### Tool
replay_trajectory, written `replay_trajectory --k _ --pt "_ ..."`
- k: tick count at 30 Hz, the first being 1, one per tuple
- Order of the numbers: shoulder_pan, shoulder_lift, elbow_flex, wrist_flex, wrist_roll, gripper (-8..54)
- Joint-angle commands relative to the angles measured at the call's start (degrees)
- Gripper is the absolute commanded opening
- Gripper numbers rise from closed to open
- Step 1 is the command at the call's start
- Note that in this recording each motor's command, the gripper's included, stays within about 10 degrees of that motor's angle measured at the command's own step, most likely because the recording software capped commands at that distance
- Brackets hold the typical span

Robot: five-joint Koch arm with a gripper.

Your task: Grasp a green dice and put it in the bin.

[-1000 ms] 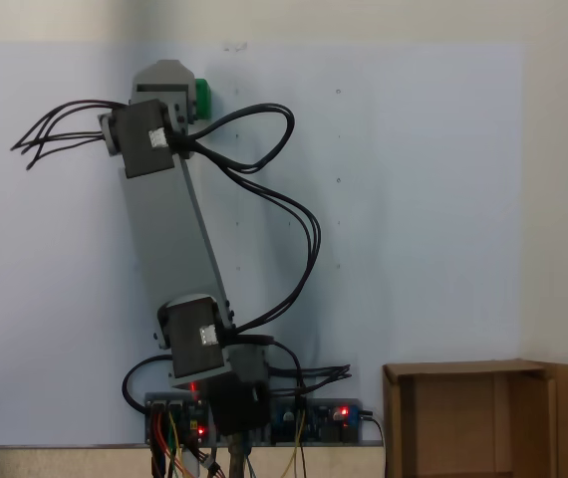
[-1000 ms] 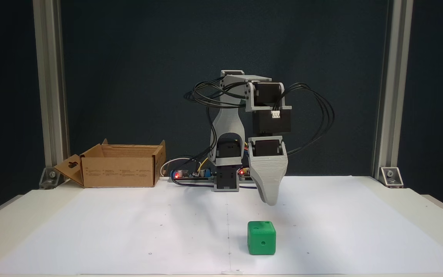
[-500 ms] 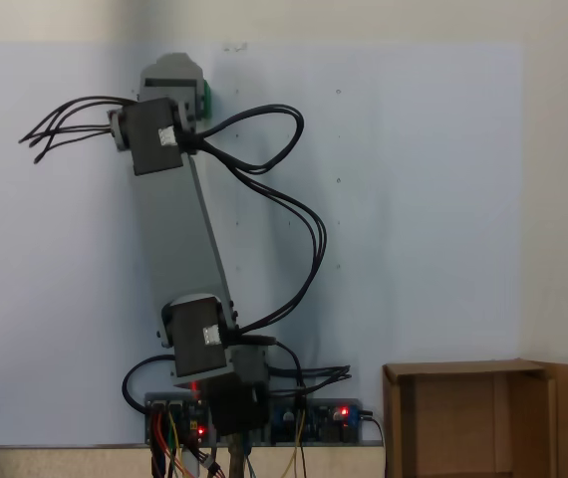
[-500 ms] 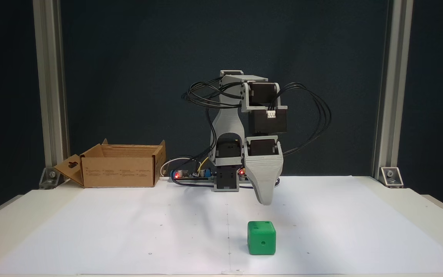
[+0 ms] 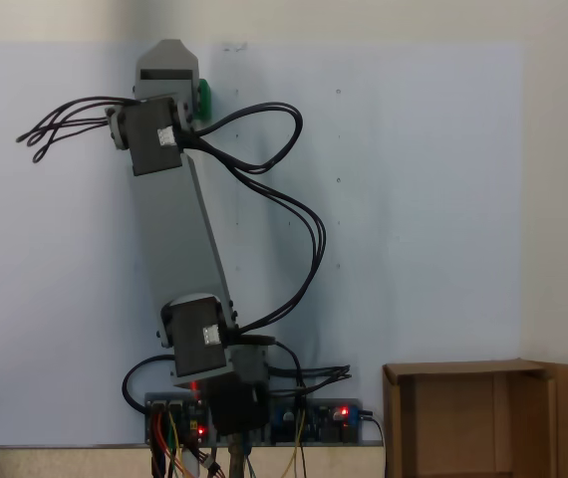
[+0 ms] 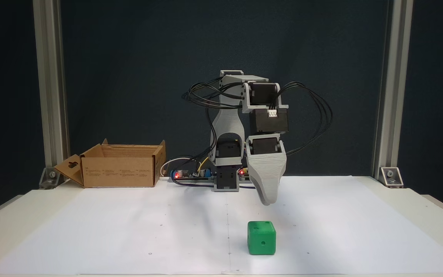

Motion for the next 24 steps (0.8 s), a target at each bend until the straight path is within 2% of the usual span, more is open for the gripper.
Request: replay_trajectory --k 1,24 --pt "0.35 1.41 -3.52 -2.55 -2.99 38.9" --pt "3.16 -5.89 -3.16 -2.99 -2.99 38.9"
